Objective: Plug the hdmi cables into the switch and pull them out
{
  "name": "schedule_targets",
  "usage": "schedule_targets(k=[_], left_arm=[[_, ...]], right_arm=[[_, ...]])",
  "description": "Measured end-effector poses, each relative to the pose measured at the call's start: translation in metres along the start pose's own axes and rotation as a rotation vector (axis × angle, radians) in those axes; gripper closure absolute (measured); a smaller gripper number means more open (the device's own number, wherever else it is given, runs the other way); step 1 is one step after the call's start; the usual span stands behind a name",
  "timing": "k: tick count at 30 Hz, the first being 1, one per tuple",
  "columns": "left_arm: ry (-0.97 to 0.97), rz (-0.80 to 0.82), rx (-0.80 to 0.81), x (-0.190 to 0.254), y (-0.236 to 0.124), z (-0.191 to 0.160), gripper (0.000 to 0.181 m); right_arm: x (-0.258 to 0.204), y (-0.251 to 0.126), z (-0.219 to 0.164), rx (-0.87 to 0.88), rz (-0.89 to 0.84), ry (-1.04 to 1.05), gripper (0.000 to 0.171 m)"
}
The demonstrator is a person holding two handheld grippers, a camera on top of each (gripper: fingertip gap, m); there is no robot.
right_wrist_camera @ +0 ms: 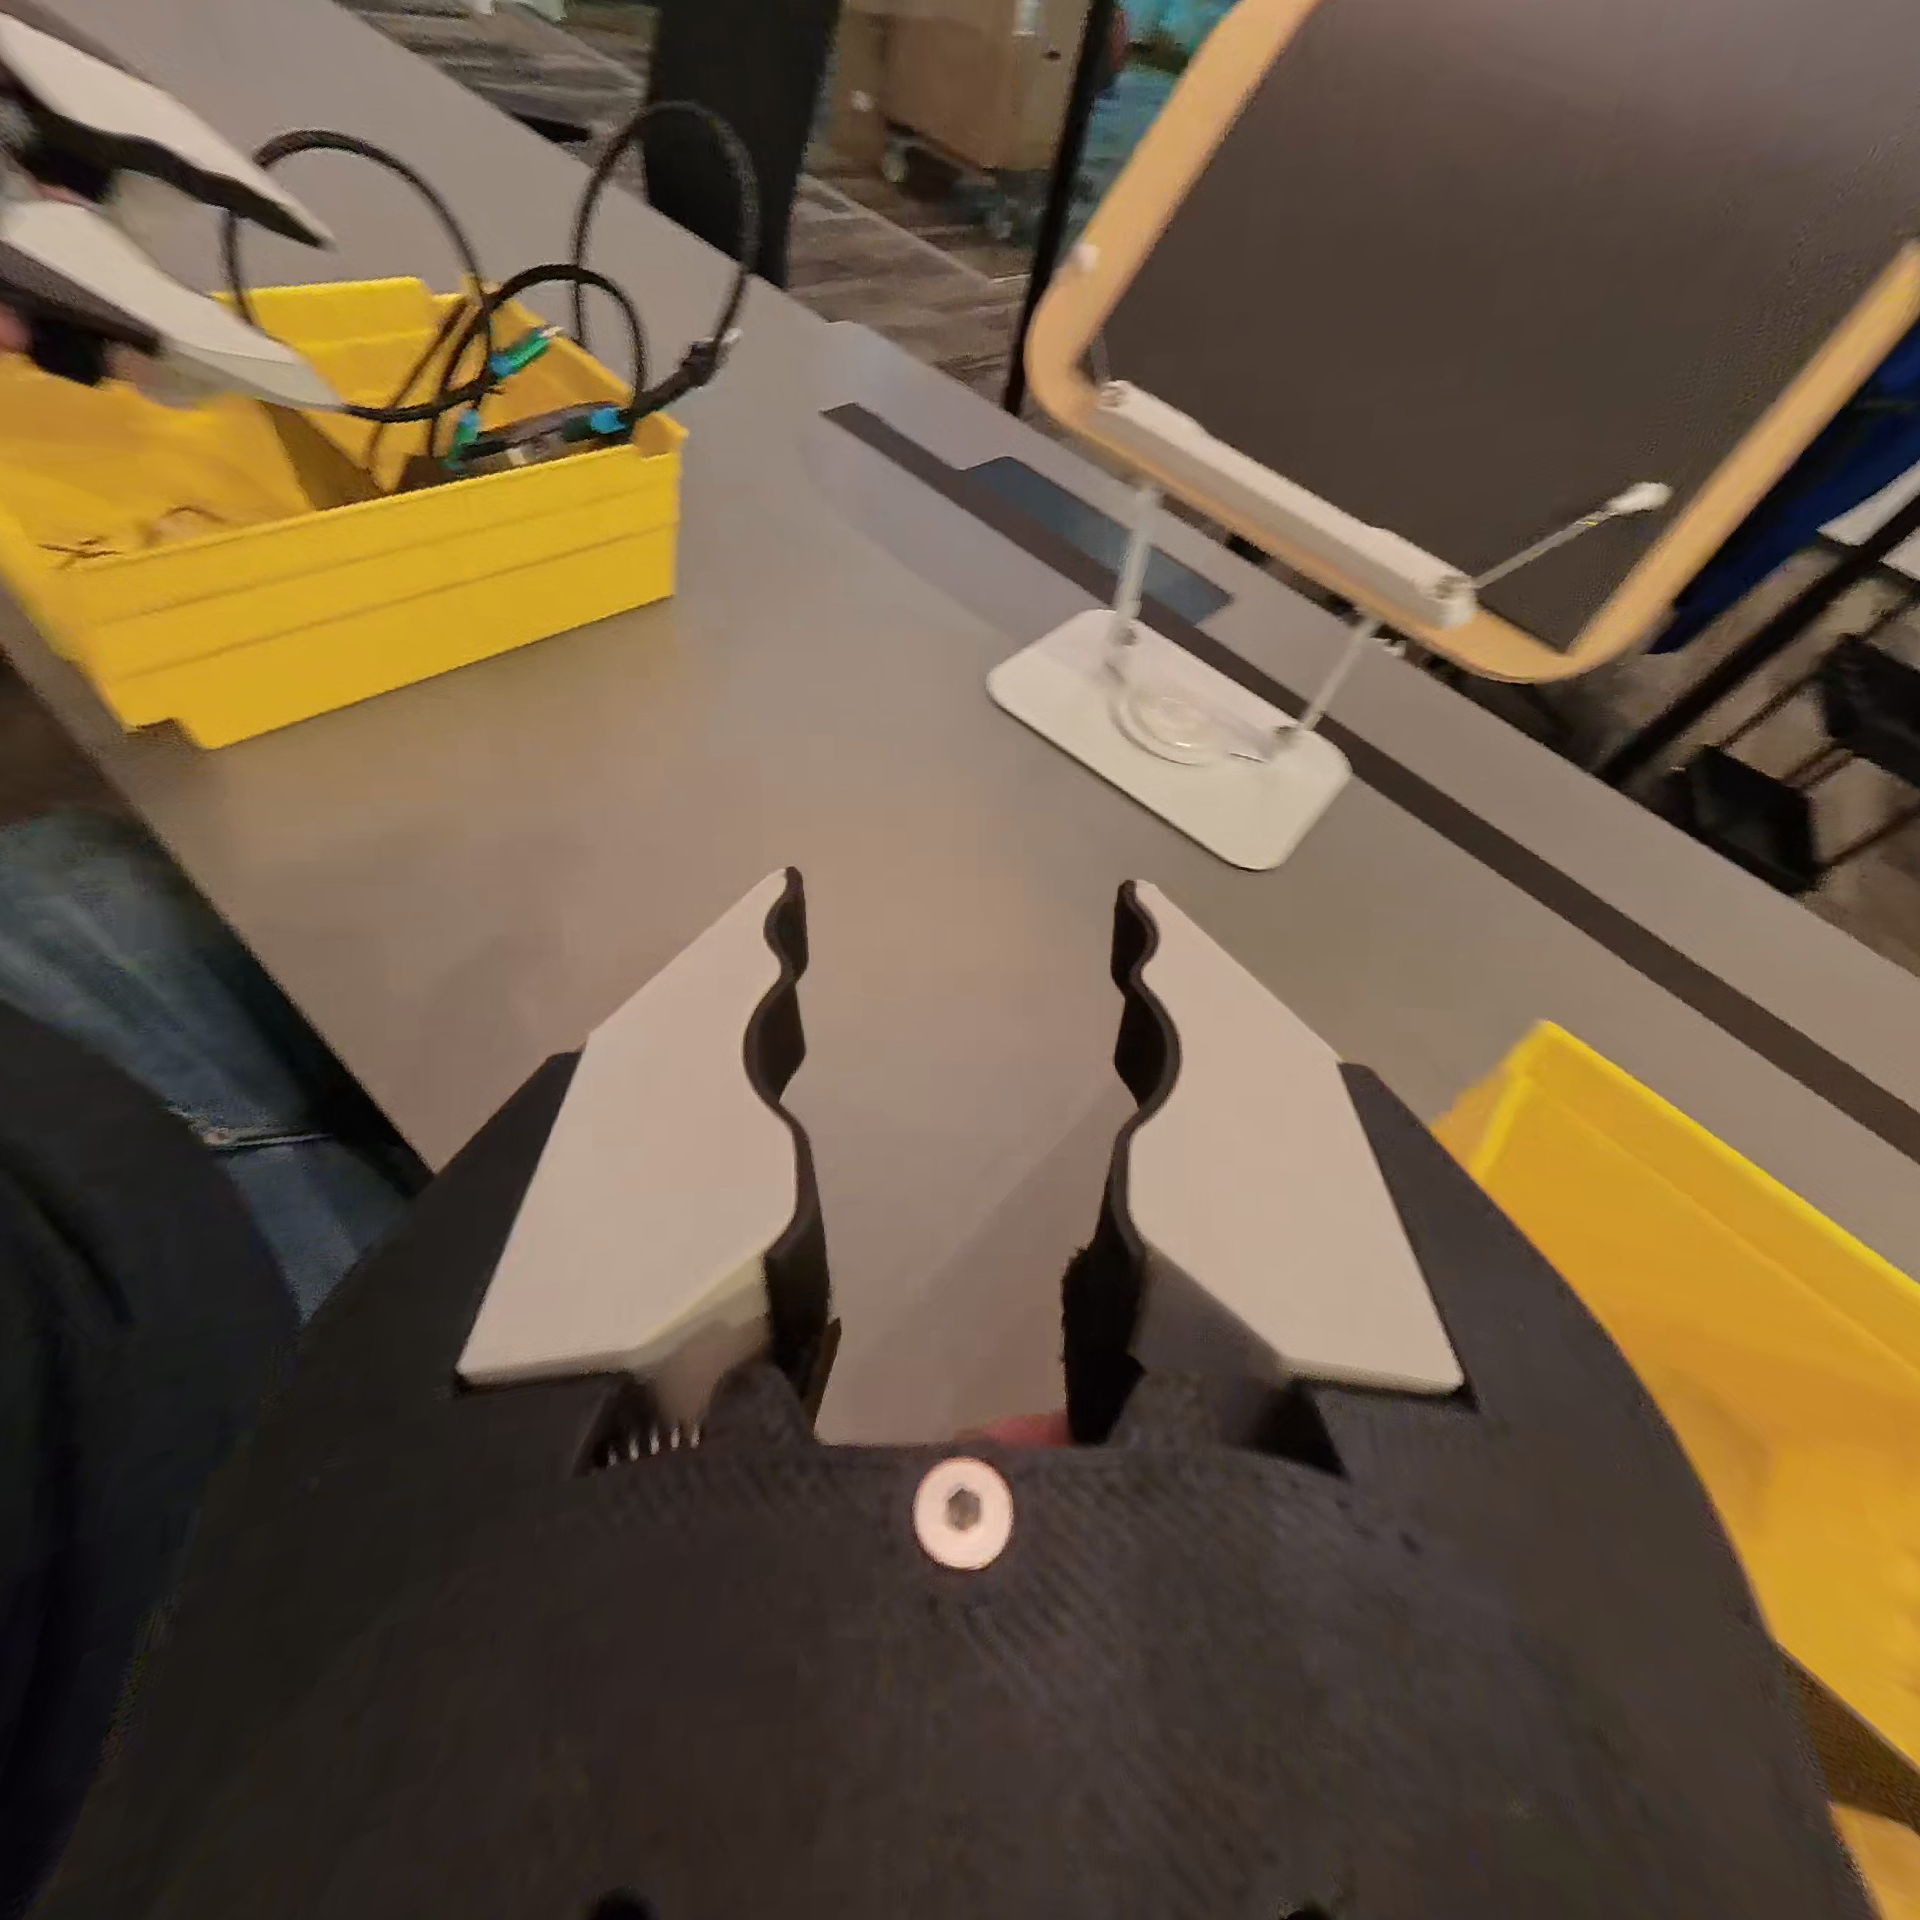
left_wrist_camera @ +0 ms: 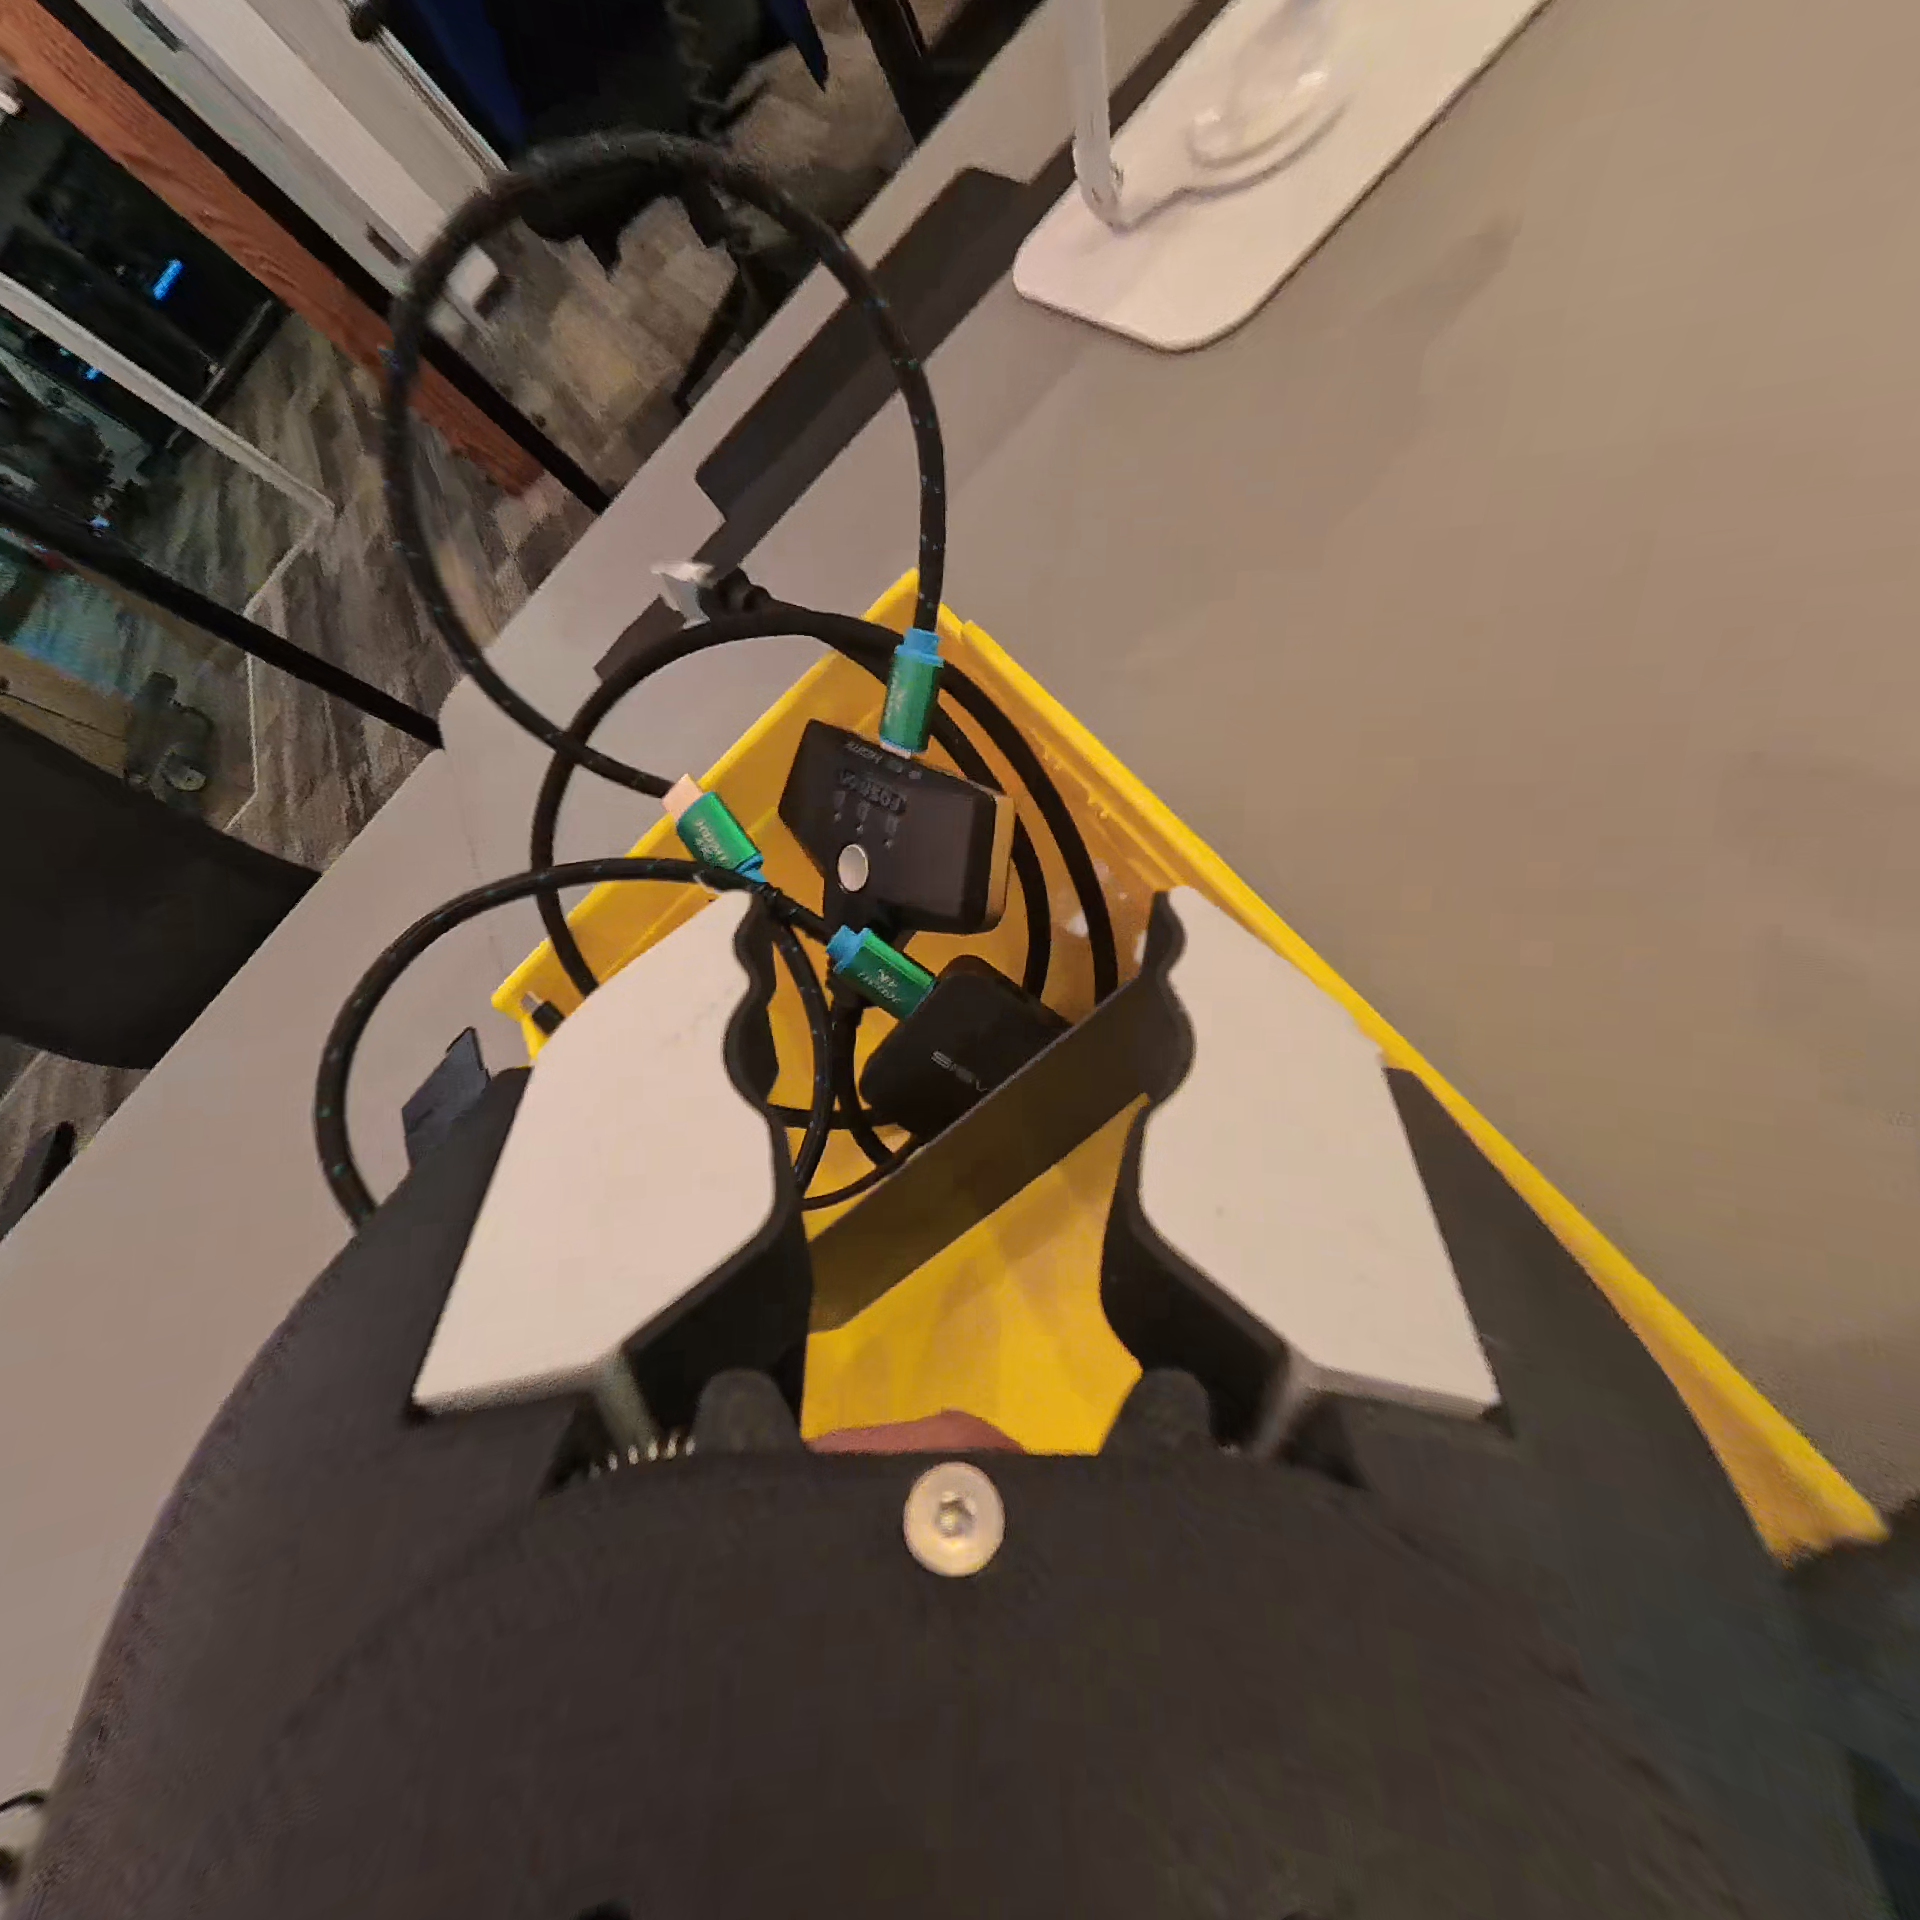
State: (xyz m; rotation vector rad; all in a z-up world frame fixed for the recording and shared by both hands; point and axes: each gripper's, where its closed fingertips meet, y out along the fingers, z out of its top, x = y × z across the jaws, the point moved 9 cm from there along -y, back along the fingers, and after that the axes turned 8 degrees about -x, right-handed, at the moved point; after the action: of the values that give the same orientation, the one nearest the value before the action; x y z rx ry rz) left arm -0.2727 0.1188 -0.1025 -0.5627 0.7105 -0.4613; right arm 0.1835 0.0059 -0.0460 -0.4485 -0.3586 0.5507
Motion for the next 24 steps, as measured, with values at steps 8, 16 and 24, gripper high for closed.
schedule_targets(k=[8,16,24], left_arm=[[0.164,0.036,-0.205,-0.003,0.063,0.0,0.114],[0.15,0.038,-0.223,-0.009,0.088,0.001,0.13],[0.016,-0.105,-0.206,-0.01,0.096,0.006,0.143]], right_arm=[[-0.063,0.059,-0.002,-0.094,0.175,-0.092,0.113],[-0.08,0.079,-0.012,-0.135,0.232,-0.108,0.113],[-0.086,0.085,-0.017,-0.156,0.251,-0.117,0.113]])
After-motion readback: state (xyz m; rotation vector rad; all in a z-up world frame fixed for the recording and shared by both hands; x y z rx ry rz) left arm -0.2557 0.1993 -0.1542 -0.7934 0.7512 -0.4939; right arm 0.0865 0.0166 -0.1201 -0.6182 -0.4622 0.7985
